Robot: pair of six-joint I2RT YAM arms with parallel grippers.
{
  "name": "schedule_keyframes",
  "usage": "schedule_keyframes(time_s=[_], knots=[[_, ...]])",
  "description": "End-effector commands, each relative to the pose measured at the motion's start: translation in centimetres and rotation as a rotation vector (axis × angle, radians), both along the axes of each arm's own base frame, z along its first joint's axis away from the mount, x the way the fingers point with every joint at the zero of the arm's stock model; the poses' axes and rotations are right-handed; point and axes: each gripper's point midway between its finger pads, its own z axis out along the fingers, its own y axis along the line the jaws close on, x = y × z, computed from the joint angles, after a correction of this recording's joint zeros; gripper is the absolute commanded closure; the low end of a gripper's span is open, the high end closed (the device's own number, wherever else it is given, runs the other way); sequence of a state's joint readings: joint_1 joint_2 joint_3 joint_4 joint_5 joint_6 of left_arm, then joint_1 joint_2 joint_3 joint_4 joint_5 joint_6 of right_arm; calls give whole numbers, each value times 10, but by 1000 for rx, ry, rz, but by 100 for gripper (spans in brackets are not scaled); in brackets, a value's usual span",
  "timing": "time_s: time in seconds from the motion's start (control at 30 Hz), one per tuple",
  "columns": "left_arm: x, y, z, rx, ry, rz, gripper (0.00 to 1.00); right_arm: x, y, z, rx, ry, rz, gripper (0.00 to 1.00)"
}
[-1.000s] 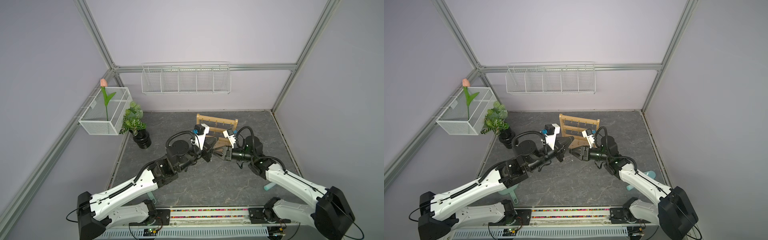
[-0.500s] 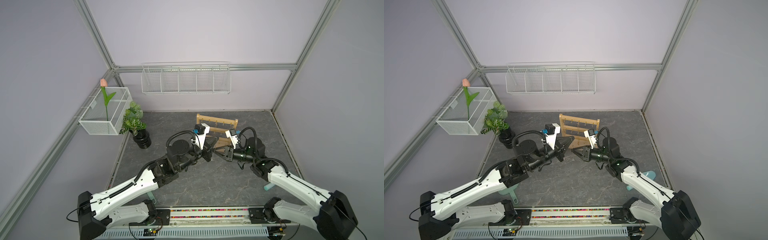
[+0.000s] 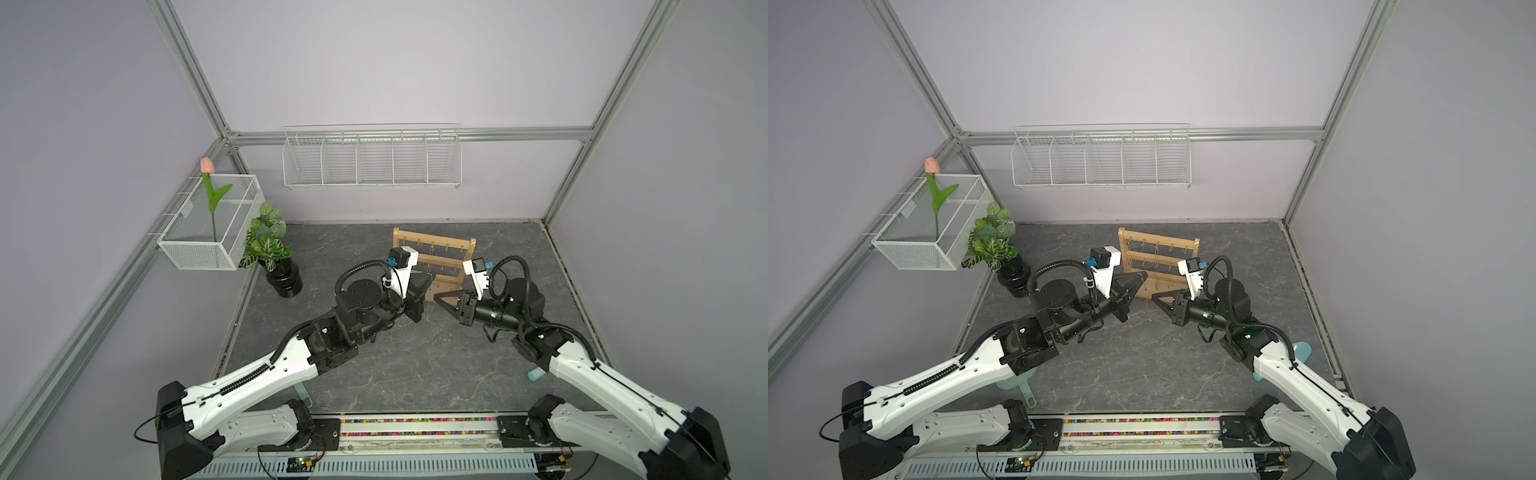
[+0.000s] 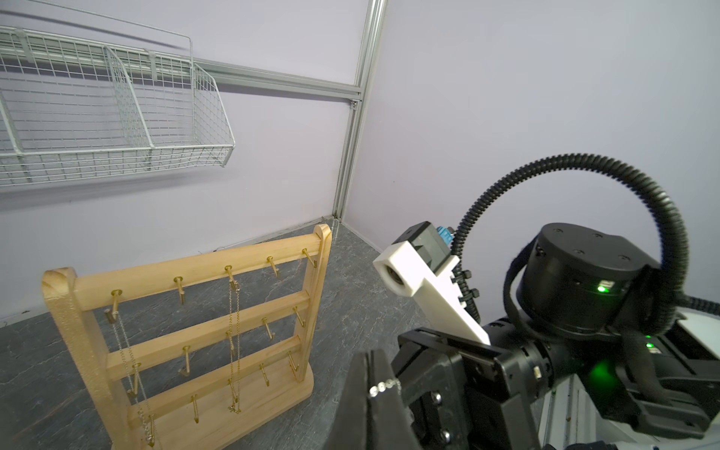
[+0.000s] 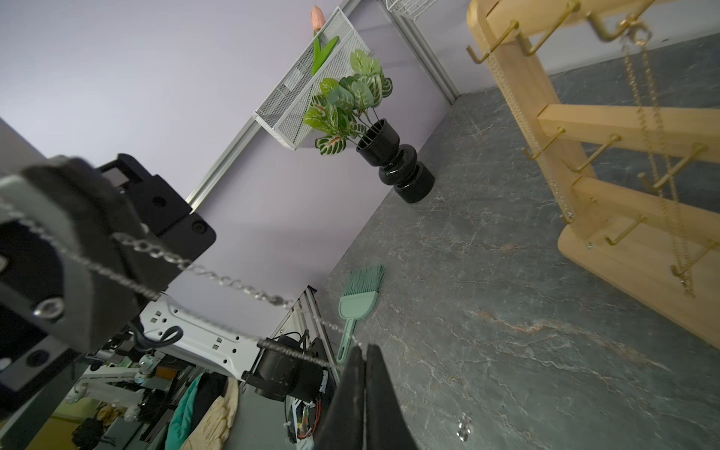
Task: Hang the necklace on the jewelry display stand
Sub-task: Pick up the necklace from the center of the board, then hang the necklace on the stand.
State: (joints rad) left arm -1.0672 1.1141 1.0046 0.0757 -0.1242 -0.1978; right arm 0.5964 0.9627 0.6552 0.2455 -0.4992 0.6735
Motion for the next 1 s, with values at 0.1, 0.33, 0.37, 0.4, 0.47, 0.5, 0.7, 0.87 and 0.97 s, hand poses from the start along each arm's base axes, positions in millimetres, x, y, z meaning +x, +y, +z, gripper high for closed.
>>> schedule_keyframes(time_s=[0.1,0.33,0.37,0.4,0.47,0.5,0.7,0.87,0.97], knots=[[0,-14,3,18,4,-37,100,9,-21,1,-60,-78,-131,93],[3,-21,6,33,-10,-42,100,11,-35,1,-118,-131,-204,93],[5,-23,6,39,-16,-40,100,12,-38,3,-127,-144,-217,93],[6,-25,6,43,-21,-40,100,12,-40,3,-138,-154,-228,93],[9,-30,6,55,-31,-46,100,14,-45,6,-163,-181,-253,93],[10,-33,5,59,-35,-48,100,15,-47,7,-176,-192,-264,93],[23,-42,6,69,-47,-65,100,24,-59,22,-225,-281,-344,93],[31,-53,2,90,-49,-93,100,34,-65,31,-259,-337,-395,93],[36,-58,2,92,-51,-105,100,42,-70,36,-293,-369,-434,93]])
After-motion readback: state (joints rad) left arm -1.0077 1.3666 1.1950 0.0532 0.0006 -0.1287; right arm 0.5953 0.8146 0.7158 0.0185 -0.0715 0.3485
